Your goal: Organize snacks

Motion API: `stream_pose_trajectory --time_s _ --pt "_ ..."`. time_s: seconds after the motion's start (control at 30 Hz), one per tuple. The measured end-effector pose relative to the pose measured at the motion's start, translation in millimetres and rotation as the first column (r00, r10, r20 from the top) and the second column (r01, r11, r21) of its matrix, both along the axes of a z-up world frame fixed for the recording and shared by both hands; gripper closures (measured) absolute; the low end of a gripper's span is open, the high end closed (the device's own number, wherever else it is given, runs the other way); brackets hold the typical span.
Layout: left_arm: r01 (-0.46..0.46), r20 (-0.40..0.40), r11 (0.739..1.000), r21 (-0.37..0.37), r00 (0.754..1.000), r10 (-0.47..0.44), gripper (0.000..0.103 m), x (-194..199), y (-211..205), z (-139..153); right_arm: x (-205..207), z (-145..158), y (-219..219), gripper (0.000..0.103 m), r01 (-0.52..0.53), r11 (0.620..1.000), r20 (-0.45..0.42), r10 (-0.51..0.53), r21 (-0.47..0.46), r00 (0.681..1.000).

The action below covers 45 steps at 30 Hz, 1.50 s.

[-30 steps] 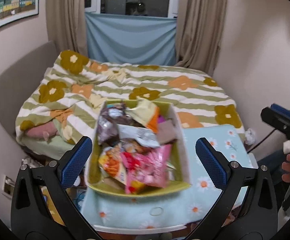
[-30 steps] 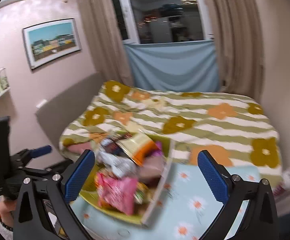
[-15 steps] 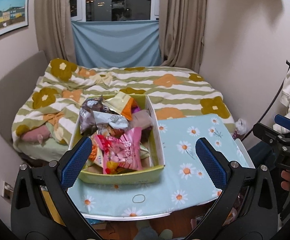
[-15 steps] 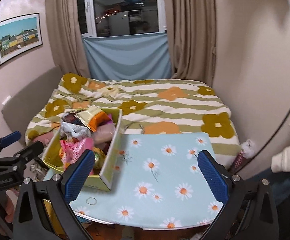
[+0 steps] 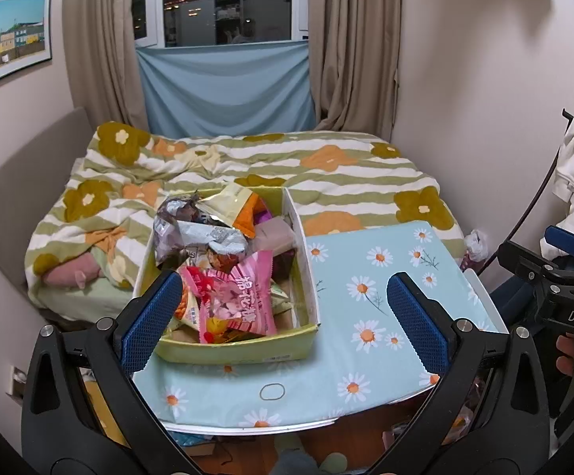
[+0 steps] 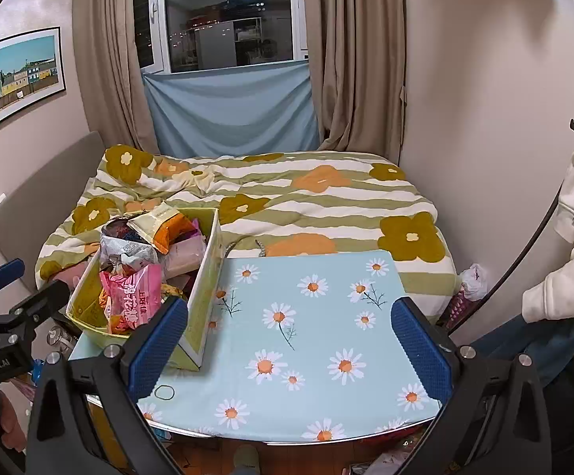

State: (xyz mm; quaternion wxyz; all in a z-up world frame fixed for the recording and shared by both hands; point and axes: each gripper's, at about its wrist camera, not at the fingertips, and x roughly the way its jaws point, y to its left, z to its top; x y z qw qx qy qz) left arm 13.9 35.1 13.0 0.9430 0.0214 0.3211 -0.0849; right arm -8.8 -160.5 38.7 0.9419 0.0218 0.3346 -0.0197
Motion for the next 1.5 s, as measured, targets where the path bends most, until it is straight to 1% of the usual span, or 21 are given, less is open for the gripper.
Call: stream_pose_trajectory --time_s 0.57,0.97,1.5 --pt "-0.001 -0.001 1.000 0.001 1.000 0.001 0.000 -0.7 -1.5 -1.5 1.6 -3.2 -6.7 0.001 0.010 1.000 -0.007 -0.010 0.002 1.000" --pt "-0.029 0.001 1.000 0.004 1.000 0.029 0.000 1.8 -4.4 -0.7 2.5 -3.4 -5.7 0.001 0.012 1.000 -0.010 -0.012 0.001 1.000" --pt "-0.034 0.005 0.999 0.007 0.999 0.034 0.000 2.8 -3.5 -1.1 3.5 -3.1 -10.0 0.001 0.013 1.000 -0.011 -0.013 0.000 1.000"
